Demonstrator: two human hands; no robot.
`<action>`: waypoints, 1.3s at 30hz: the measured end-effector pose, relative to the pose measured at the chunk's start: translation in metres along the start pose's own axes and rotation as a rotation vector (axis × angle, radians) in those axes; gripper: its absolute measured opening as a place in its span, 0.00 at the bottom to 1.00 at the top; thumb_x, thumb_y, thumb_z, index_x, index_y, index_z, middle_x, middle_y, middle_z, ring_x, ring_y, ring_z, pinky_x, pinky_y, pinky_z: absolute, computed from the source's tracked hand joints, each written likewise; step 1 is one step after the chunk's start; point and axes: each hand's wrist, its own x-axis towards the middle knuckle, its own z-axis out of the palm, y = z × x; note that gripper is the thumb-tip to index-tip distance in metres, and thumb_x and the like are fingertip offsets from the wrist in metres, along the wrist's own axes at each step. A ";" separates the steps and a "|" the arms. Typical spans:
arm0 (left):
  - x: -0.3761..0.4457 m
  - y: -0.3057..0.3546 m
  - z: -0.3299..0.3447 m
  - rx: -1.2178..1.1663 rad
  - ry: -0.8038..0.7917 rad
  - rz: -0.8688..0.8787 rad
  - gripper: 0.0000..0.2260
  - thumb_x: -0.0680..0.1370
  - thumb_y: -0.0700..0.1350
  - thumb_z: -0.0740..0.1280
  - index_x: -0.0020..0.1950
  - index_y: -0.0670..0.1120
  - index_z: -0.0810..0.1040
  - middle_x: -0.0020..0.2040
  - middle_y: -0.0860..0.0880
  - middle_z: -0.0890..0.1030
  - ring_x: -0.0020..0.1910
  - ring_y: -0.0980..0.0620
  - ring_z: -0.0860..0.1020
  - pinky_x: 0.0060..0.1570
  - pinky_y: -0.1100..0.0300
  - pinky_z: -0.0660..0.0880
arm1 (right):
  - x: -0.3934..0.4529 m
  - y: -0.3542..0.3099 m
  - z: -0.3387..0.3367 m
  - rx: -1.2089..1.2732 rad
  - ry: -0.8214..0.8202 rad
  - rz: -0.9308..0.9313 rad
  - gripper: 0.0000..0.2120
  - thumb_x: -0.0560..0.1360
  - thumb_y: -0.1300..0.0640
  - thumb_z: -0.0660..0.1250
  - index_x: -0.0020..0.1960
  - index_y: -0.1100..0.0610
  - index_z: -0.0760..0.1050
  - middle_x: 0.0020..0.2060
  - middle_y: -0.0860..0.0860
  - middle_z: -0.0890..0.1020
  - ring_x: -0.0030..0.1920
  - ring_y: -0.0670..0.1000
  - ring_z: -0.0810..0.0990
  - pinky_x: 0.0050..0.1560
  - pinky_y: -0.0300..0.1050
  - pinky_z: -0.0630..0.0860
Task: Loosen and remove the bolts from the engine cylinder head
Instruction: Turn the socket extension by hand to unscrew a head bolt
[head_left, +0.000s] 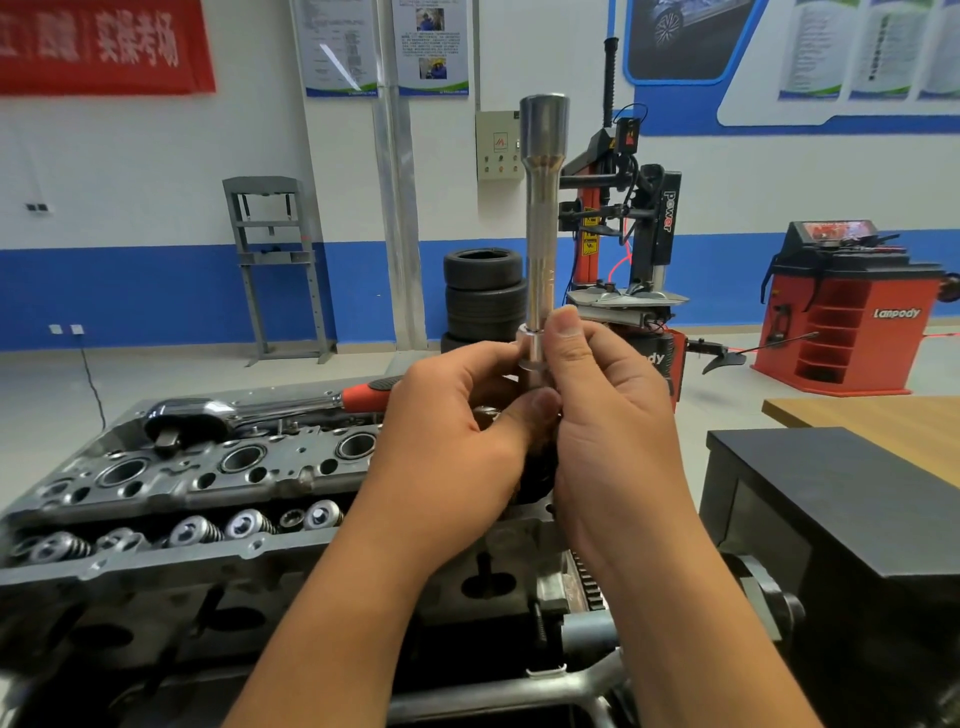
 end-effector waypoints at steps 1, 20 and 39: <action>0.000 0.001 0.001 0.009 0.017 0.013 0.10 0.79 0.45 0.74 0.57 0.58 0.84 0.47 0.58 0.87 0.41 0.61 0.84 0.36 0.64 0.80 | 0.000 0.000 0.000 -0.001 0.001 -0.001 0.20 0.71 0.38 0.72 0.47 0.55 0.82 0.45 0.62 0.84 0.49 0.64 0.85 0.52 0.62 0.85; -0.001 0.002 0.001 0.102 -0.036 0.011 0.10 0.77 0.41 0.75 0.50 0.57 0.87 0.44 0.62 0.87 0.46 0.65 0.85 0.46 0.69 0.81 | 0.001 0.001 0.003 -0.064 0.012 -0.007 0.22 0.75 0.37 0.66 0.44 0.57 0.80 0.39 0.56 0.81 0.42 0.52 0.80 0.51 0.59 0.82; 0.001 -0.003 -0.004 0.134 -0.093 -0.058 0.07 0.82 0.44 0.71 0.53 0.55 0.87 0.45 0.56 0.88 0.48 0.56 0.85 0.55 0.47 0.82 | 0.019 -0.019 -0.006 -0.224 -0.093 0.042 0.19 0.84 0.46 0.63 0.44 0.57 0.83 0.40 0.54 0.87 0.40 0.52 0.85 0.44 0.53 0.82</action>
